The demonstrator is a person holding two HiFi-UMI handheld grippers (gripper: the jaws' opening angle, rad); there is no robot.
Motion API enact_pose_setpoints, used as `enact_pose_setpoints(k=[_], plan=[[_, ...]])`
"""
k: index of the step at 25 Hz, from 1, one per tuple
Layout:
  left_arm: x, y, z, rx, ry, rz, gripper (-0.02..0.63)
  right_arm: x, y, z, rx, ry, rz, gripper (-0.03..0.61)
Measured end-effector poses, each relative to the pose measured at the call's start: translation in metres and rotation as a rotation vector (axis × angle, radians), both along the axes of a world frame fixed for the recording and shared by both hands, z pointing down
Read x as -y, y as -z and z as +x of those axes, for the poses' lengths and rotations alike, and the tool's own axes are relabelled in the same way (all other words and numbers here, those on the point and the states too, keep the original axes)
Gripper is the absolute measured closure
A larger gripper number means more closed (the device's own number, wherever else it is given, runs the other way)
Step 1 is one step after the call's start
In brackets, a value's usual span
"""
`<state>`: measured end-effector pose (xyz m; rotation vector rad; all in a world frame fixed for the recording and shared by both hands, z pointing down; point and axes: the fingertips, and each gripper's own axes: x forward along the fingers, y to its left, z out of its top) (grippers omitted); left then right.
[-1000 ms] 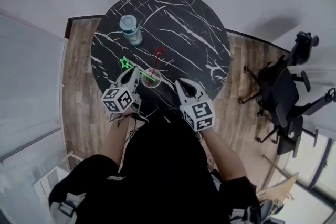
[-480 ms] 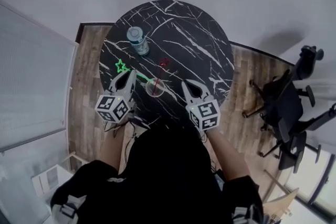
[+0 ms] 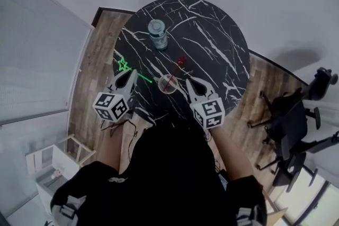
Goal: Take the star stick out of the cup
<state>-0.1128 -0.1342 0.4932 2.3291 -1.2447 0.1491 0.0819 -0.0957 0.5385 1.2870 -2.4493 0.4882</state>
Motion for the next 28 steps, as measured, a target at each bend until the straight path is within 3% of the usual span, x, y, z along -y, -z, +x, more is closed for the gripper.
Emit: enact_pose_setpoints(k=[6,14,28], plan=[[-0.017,-0.029,-0.008,0.044,-0.032,-0.102,0.603,-0.006,-0.013,-0.020,-0.026,0.067,-0.020,0.581],[-0.031,-0.112,0.004,0.111,-0.121,-0.297,0.603,-0.005,-0.019,-0.025,-0.009,0.058,-0.043,0.581],[-0.042,-0.185,0.018,0.157,-0.111,-0.427,0.603,-0.020,-0.038,-0.023,-0.008,0.038,-0.083,0.581]])
